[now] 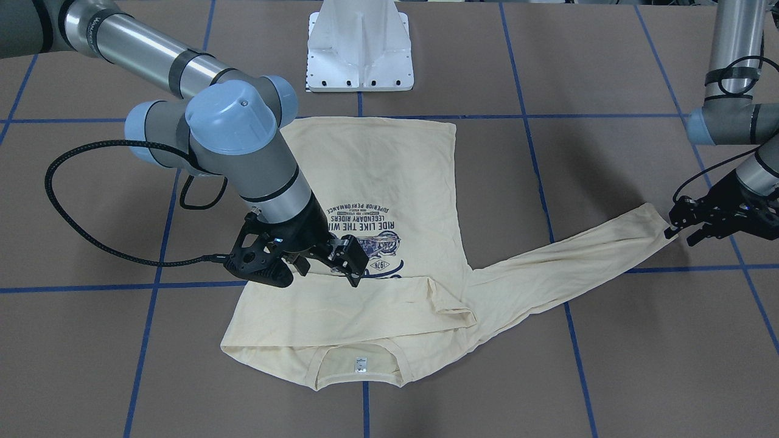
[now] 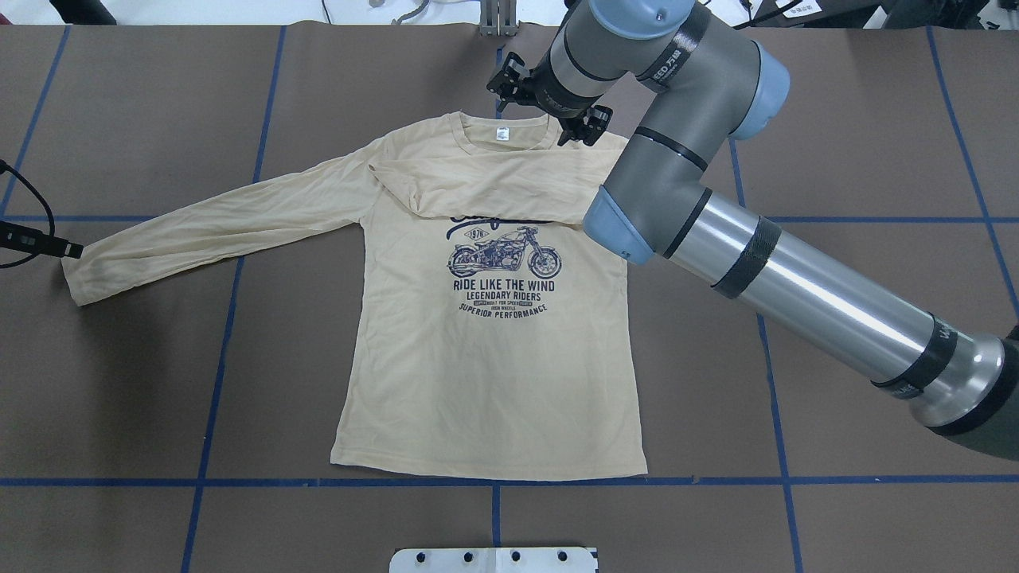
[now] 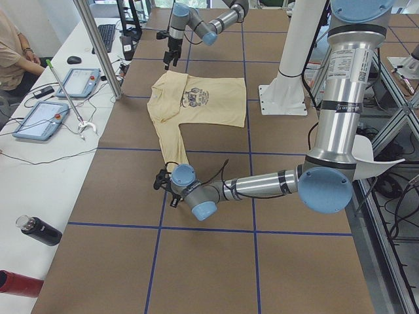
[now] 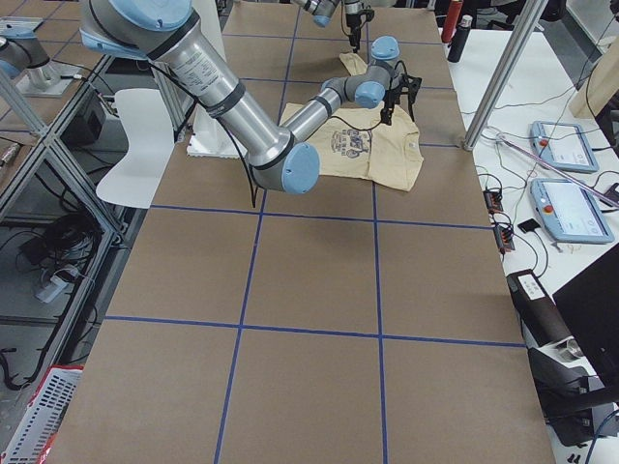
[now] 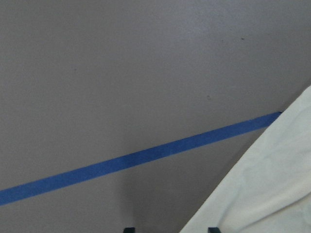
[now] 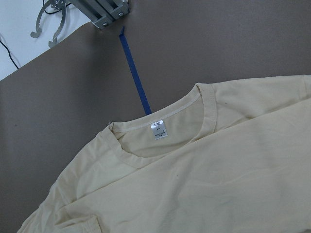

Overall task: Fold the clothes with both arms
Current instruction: 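Lower the left gripper onto the other sleeve cuff and grasp it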

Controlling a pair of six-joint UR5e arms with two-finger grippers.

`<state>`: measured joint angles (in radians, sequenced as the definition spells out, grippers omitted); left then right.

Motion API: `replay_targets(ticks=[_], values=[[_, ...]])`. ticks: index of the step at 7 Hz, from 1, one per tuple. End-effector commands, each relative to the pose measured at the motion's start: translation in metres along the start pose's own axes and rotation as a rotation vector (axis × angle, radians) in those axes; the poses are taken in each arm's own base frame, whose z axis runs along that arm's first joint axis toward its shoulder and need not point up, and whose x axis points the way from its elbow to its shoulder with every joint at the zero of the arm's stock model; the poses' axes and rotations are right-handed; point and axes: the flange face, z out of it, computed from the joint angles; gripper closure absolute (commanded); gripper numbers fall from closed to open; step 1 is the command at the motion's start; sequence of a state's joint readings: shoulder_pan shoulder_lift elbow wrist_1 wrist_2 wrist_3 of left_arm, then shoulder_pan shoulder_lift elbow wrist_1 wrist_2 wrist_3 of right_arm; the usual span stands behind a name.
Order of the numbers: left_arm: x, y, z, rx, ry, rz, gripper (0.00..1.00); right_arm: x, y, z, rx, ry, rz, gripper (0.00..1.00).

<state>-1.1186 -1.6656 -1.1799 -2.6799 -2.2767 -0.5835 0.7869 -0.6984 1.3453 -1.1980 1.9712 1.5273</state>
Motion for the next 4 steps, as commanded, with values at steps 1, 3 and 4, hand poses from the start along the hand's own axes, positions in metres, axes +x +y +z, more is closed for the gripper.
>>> replay_targets(ticks=[1, 3, 4], values=[[-0.0023, 0.0040, 0.0008, -0.009, 0.003, -0.006, 0.43, 0.0007, -0.0001, 0.0004, 0.000, 0.001, 0.001, 0.01], [-0.0030, 0.0045, 0.0013, -0.013, 0.002, -0.009, 0.45, 0.0016, 0.0007, 0.0015, -0.001, 0.003, 0.001, 0.01], [-0.0022, 0.0058, 0.0022, -0.021, 0.011, -0.009, 0.48, 0.0026, 0.0005, 0.0021, -0.001, 0.004, 0.001, 0.01]])
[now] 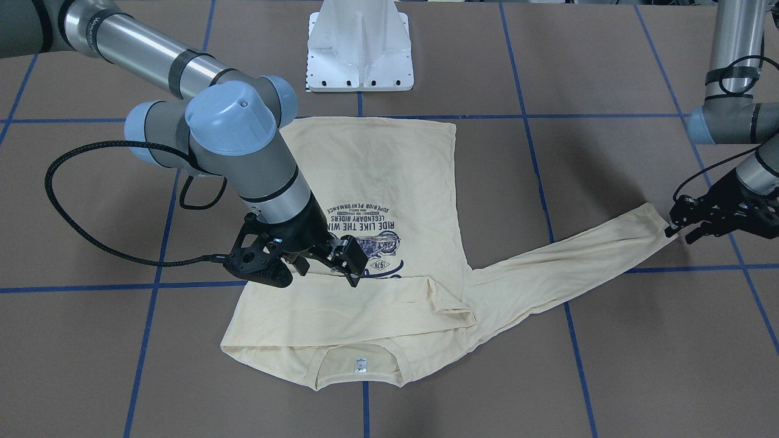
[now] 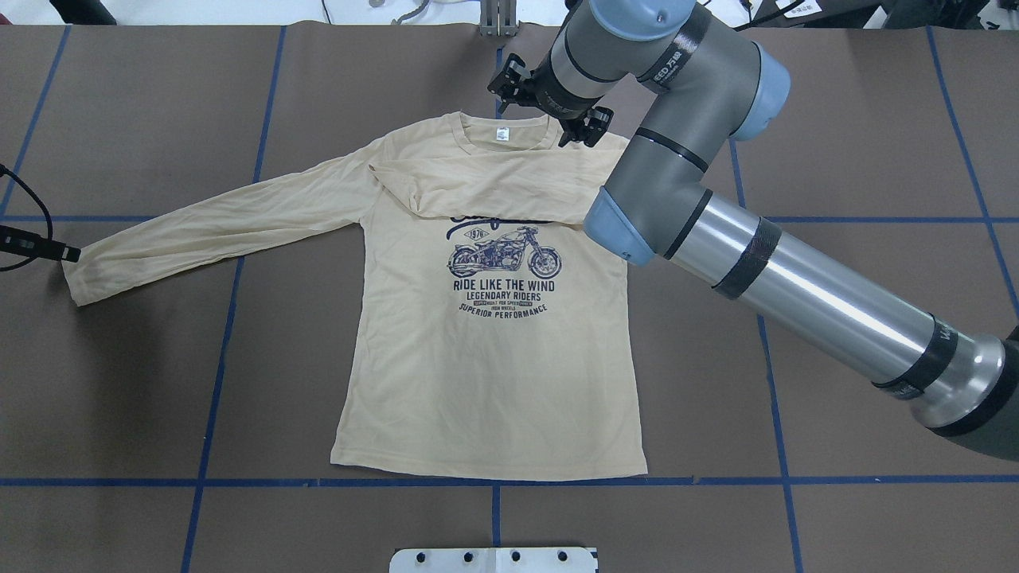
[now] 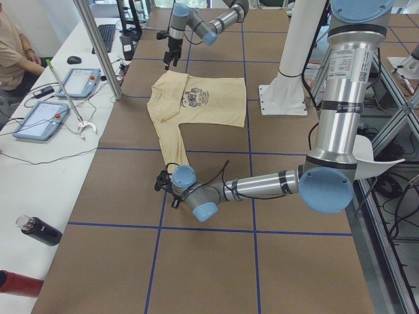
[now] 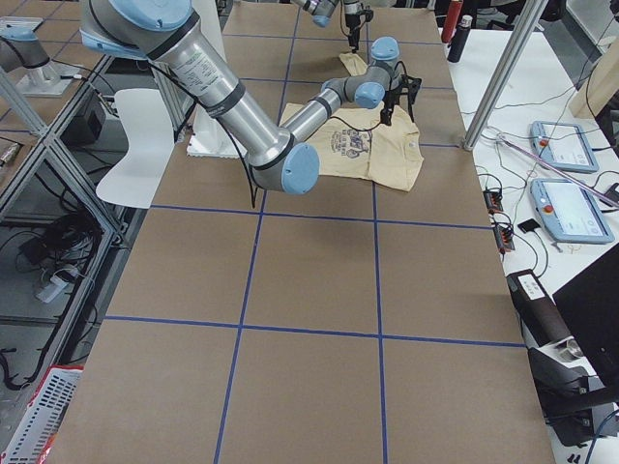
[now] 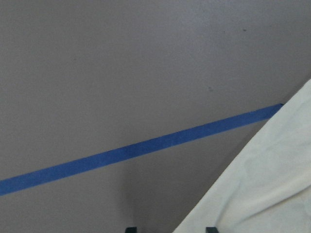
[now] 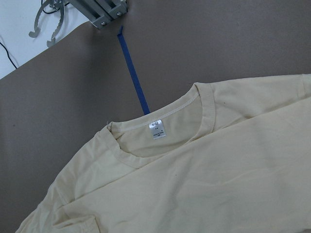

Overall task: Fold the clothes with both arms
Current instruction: 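Lower the left gripper onto the other sleeve cuff and grasp it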

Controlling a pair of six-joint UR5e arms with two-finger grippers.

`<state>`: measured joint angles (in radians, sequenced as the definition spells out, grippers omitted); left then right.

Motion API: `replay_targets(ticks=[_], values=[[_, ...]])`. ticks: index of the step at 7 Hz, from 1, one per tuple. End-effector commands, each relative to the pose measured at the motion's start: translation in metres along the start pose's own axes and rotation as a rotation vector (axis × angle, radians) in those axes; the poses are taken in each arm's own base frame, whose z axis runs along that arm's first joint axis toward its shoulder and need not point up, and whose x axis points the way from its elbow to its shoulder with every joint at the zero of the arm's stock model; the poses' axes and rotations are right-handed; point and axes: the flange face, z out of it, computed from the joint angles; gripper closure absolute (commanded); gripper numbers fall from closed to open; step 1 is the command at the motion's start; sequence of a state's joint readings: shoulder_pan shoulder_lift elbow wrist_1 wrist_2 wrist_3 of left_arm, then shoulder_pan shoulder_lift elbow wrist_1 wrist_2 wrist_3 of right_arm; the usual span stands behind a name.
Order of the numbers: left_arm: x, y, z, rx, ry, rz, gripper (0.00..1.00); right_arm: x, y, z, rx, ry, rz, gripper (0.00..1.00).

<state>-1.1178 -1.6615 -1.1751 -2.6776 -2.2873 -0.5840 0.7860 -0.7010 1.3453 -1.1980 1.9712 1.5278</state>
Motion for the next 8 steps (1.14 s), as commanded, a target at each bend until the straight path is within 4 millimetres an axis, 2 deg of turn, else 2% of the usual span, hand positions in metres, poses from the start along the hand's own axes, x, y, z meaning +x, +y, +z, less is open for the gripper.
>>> replay_targets(ticks=[1, 3, 4, 5, 6, 7, 8], values=[[0.0002, 0.0020, 0.0018, -0.011, 0.007, -0.003, 0.48, 0.0010, 0.0002, 0.0008, -0.001, 0.002, 0.002, 0.01], [0.0001, 0.0027, 0.0027, -0.014, 0.007, -0.003, 0.48, 0.0030, -0.0002, 0.0019, -0.001, 0.004, 0.006, 0.01], [0.0001, 0.0027, 0.0027, -0.014, 0.007, -0.003, 0.57, 0.0029, -0.0002, 0.0018, -0.001, 0.003, 0.006, 0.01], [0.0014, 0.0035, 0.0047, -0.019, 0.008, -0.003, 0.72, 0.0029, -0.0002, 0.0018, -0.001, 0.003, 0.006, 0.01], [0.0019, 0.0038, 0.0053, -0.020, 0.008, -0.002, 0.92, 0.0030, -0.0002, 0.0019, -0.001, 0.004, 0.009, 0.01], [0.0023, 0.0041, 0.0060, -0.022, 0.008, -0.002, 1.00, 0.0039, -0.0003, 0.0023, -0.001, 0.004, 0.009, 0.01], [0.0041, 0.0036, 0.0042, -0.023, 0.016, 0.002, 1.00, 0.0039, -0.0013, 0.0016, 0.001, 0.003, 0.011, 0.01]])
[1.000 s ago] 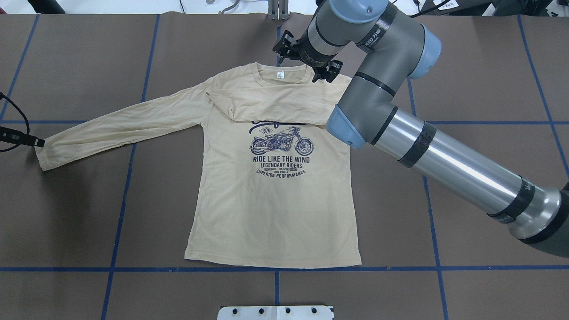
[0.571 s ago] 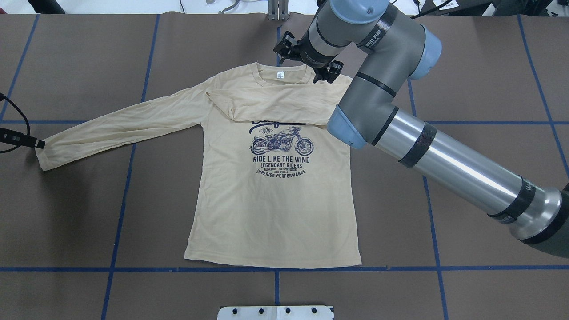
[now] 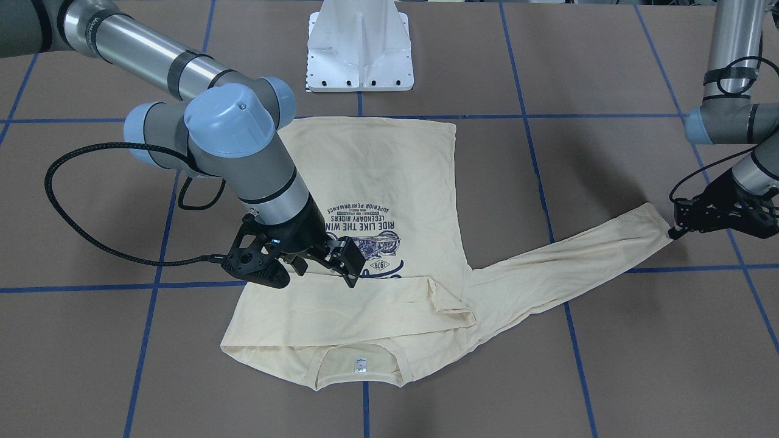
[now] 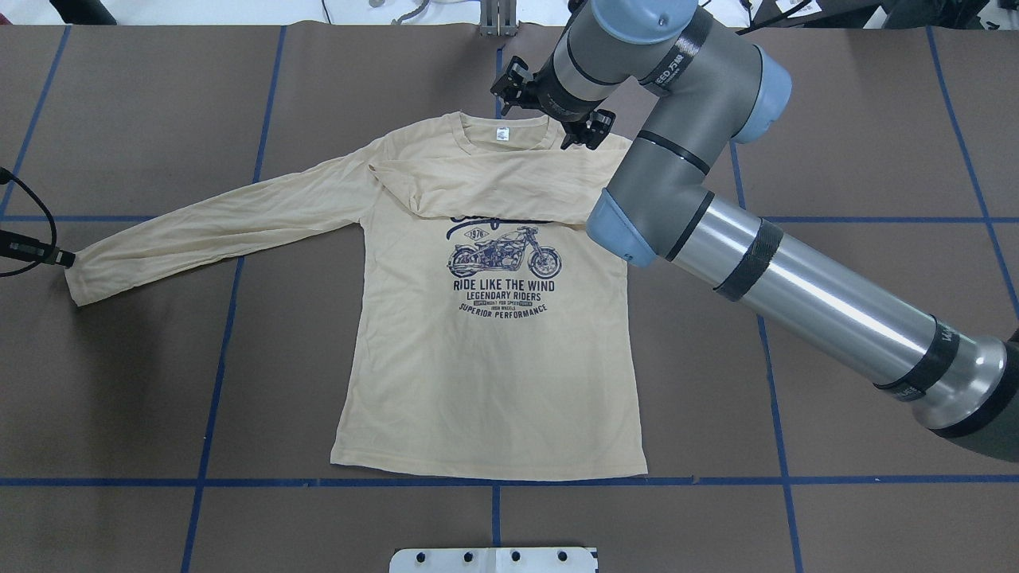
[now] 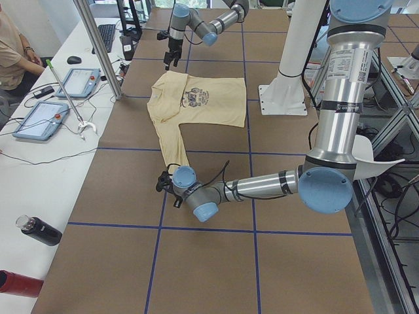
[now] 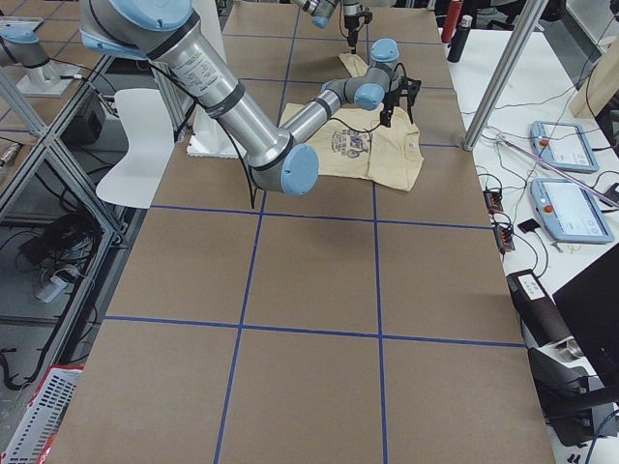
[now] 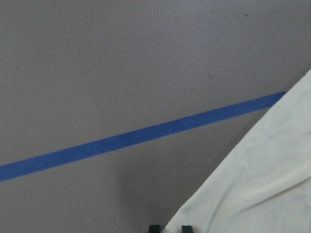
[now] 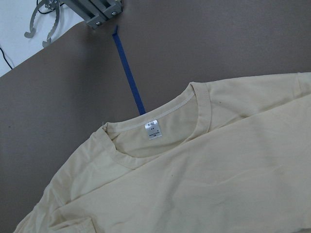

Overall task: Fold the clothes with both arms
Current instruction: 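Lower the left gripper onto the other sleeve cuff and grasp it, then lift the cuff with the left gripper and fold it across toward the collar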

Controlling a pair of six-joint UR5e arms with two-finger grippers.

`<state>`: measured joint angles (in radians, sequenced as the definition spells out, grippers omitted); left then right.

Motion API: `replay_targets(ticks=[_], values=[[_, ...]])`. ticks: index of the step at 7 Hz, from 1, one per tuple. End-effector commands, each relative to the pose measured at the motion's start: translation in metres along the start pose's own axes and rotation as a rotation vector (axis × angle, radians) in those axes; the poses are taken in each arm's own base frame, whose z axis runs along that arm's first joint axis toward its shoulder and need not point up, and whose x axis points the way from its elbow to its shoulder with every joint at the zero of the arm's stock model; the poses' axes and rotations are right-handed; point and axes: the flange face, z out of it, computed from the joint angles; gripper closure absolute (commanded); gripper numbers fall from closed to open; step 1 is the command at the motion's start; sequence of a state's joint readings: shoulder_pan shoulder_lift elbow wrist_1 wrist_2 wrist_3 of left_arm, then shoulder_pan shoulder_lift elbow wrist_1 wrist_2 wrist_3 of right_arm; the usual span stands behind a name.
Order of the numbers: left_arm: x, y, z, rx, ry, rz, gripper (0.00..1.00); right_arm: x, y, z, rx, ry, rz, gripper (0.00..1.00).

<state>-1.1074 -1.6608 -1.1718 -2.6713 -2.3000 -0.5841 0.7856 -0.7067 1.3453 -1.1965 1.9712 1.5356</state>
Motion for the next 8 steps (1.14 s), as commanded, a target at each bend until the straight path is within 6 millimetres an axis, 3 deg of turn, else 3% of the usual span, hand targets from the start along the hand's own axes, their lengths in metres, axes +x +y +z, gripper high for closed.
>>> replay_targets(ticks=[1, 2, 3, 4, 6, 7, 8], values=[[0.026, -0.007, -0.011, -0.015, 0.088, 0.033, 1.00, 0.000, -0.002, -0.002, 0.001, -0.002, 0.003, 0.01], [0.056, -0.017, -0.029, -0.020, 0.170, 0.049, 1.00, 0.018, -0.012, -0.010, -0.011, -0.004, 0.005, 0.01], [0.088, -0.045, -0.044, 0.010, 0.197, -0.012, 1.00, 0.062, -0.038, -0.034, -0.018, -0.009, 0.023, 0.01], [0.127, -0.090, -0.059, 0.051, 0.237, -0.119, 1.00, 0.100, -0.062, -0.054, -0.057, -0.007, -0.011, 0.01], [0.226, -0.188, -0.082, 0.084, 0.301, -0.256, 1.00, 0.195, -0.124, -0.079, -0.063, 0.041, -0.040, 0.01], [0.278, -0.216, -0.084, 0.073, 0.336, -0.312, 1.00, 0.230, -0.138, -0.080, -0.055, 0.070, -0.067, 0.01], [0.358, -0.244, -0.080, 0.083, 0.387, -0.353, 1.00, 0.244, -0.141, -0.077, -0.053, 0.087, -0.080, 0.01]])
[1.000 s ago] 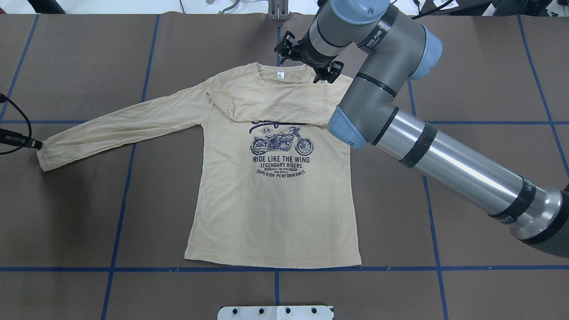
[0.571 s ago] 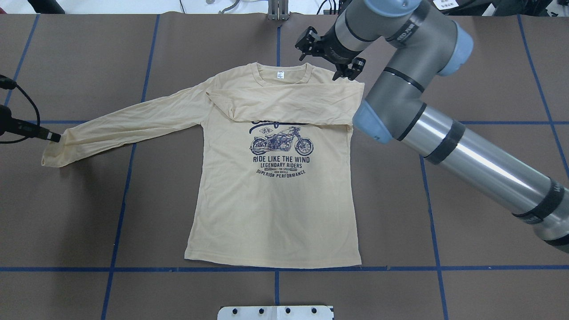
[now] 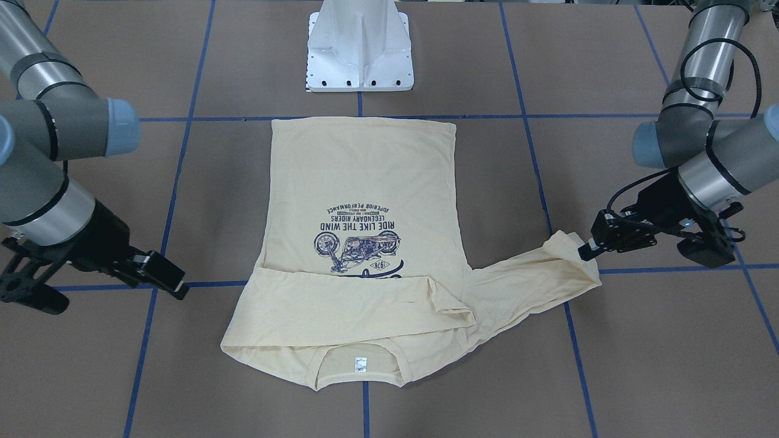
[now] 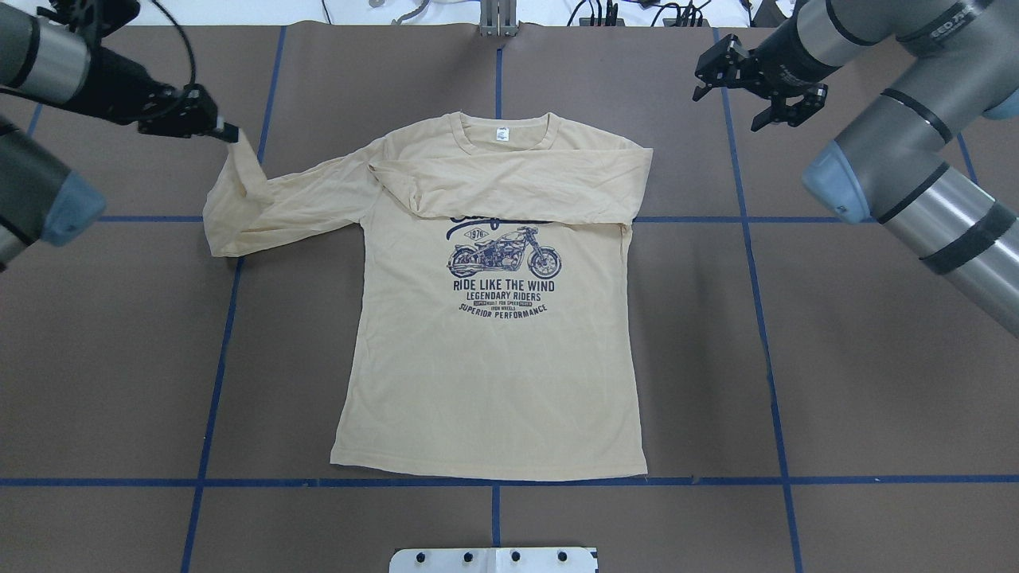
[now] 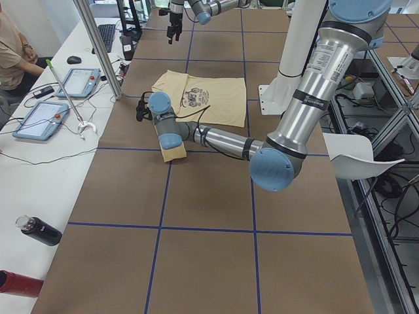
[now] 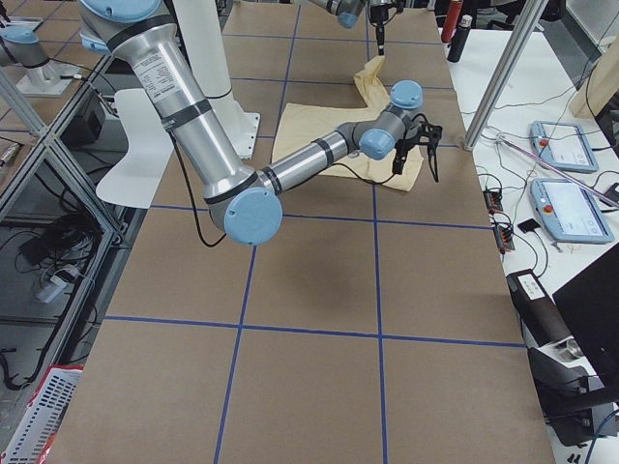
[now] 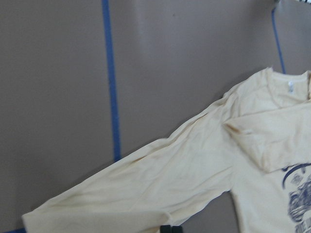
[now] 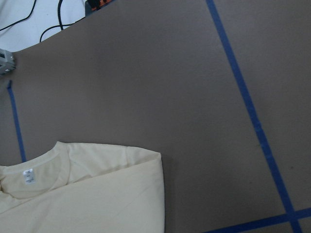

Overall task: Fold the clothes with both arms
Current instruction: 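Lift the cuff with the left gripper and fold it across toward the collar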

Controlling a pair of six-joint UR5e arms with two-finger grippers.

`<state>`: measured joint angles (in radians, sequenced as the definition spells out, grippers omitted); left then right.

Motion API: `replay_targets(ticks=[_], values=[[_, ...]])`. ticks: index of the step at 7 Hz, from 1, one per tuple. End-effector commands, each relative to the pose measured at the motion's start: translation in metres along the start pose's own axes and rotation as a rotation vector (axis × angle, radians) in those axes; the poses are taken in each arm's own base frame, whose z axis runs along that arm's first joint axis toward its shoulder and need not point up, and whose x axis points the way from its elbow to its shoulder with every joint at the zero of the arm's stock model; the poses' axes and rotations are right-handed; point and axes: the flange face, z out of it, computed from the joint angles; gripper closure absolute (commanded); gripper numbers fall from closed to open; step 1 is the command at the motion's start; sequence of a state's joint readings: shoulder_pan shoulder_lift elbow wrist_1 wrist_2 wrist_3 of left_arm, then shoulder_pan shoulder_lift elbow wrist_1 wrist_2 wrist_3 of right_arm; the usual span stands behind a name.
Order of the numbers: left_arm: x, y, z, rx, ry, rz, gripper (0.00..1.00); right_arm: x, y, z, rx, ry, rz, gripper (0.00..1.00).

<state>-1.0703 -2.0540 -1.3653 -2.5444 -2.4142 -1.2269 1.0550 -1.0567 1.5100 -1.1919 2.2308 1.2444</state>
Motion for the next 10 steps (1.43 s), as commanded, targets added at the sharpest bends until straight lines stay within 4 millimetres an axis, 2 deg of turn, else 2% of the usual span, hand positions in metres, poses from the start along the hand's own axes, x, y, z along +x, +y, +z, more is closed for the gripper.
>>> replay_targets(ticks=[1, 2, 3, 4, 5, 6, 7, 8, 9, 10], values=[[0.148, 0.001, 0.058, 0.047, 0.079, -0.068, 1.00, 0.033, -0.010, 0.001, 0.005, 0.029, -0.014, 0.01], [0.197, 0.012, 0.081, 0.085, 0.099, -0.040, 1.00, 0.042, -0.011, 0.003, 0.003, 0.039, -0.004, 0.01], [0.236, 0.024, 0.095, 0.078, 0.116, -0.031, 1.00, 0.044, -0.014, 0.001, 0.009, 0.040, -0.001, 0.01], [0.294, 0.039, 0.109, 0.086, 0.144, -0.097, 1.00, 0.043, -0.014, 0.002, 0.010, 0.041, -0.002, 0.01], [0.317, 0.056, 0.128, 0.084, 0.151, -0.092, 1.00, 0.045, -0.016, 0.005, 0.009, 0.047, 0.002, 0.01], [0.342, 0.051, 0.148, 0.101, 0.143, -0.091, 1.00, 0.046, -0.017, 0.006, 0.008, 0.050, 0.004, 0.01], [0.355, 0.052, 0.168, 0.111, 0.127, -0.099, 1.00, 0.045, -0.018, 0.008, 0.007, 0.053, 0.007, 0.01], [0.355, 0.058, 0.177, 0.132, 0.121, -0.099, 1.00, 0.047, -0.020, 0.012, 0.005, 0.059, 0.011, 0.01], [0.359, 0.061, 0.170, 0.135, 0.135, -0.095, 1.00, 0.046, -0.020, 0.013, 0.003, 0.060, 0.010, 0.01], [0.355, 0.060, 0.177, 0.138, 0.120, -0.101, 1.00, 0.046, -0.020, 0.013, 0.003, 0.060, 0.010, 0.01]])
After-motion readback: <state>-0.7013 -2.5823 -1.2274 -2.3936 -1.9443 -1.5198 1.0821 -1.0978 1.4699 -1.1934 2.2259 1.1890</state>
